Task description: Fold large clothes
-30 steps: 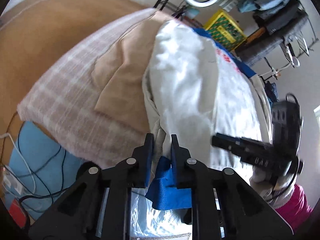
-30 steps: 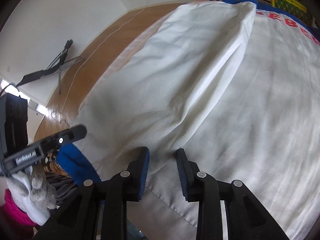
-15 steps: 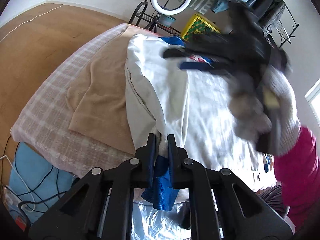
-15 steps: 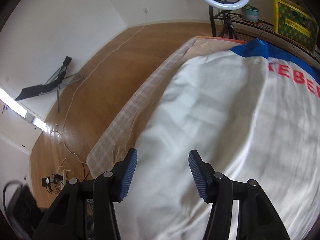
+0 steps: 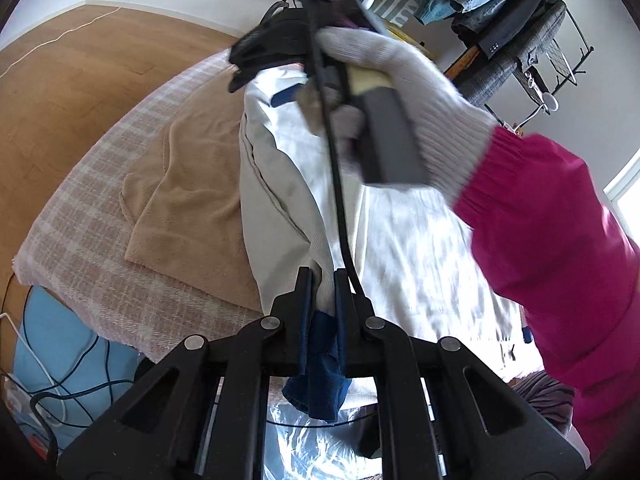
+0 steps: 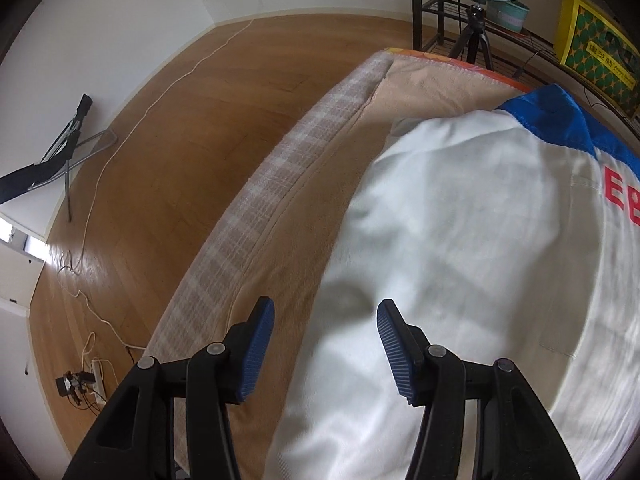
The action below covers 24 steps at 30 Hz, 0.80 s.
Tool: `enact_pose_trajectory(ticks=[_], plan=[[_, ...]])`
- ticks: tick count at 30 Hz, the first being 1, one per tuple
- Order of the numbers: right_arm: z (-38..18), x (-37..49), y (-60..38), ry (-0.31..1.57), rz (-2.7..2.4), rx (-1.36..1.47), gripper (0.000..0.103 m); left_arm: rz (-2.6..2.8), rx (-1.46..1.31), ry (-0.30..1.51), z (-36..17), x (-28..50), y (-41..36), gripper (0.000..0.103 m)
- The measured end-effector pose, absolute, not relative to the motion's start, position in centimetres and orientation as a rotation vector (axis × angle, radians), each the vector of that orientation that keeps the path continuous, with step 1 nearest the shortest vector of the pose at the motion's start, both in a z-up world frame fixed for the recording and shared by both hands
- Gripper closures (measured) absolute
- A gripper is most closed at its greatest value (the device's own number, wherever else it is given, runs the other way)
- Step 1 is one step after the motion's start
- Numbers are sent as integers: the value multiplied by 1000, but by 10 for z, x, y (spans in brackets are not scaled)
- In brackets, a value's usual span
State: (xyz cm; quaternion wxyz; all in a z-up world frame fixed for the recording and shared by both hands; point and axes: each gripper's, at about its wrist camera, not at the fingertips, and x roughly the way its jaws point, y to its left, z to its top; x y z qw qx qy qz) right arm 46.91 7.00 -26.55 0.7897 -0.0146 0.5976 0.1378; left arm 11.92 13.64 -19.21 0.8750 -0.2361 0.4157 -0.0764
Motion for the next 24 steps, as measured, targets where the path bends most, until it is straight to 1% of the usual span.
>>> enact_pose_trajectory(ticks=[2,4,5,6,7,8,9,12,17,24], plan=[[-273,475,77,1296,283,-49,47,-163,-493,870,-193,119,136,95],[-280,480,81,1305,247,-90,56,-165,-496,871,-193,119,137,95],[-286,482,83,1319,234,-106,65,-164,-497,872,-193,119,137,95],[-292,484,83,1335,222,-117,70,-163,-499,872,-193,119,137,95],[-295,486,81,1339,212,-124,72,-162,-500,873,-193,119,137,95],[-297,486,79,1341,203,-126,78,-162,-502,873,-193,119,137,96],[-299,486,77,1341,199,-121,86,-163,-500,873,-193,119,137,96],[-297,485,70,1326,205,-108,99,-168,-495,876,-193,119,133,96],[-275,477,48,1256,245,-13,101,-189,-457,858,-185,116,120,97],[-225,458,-12,1130,281,182,101,-255,-387,833,-169,109,90,97]])
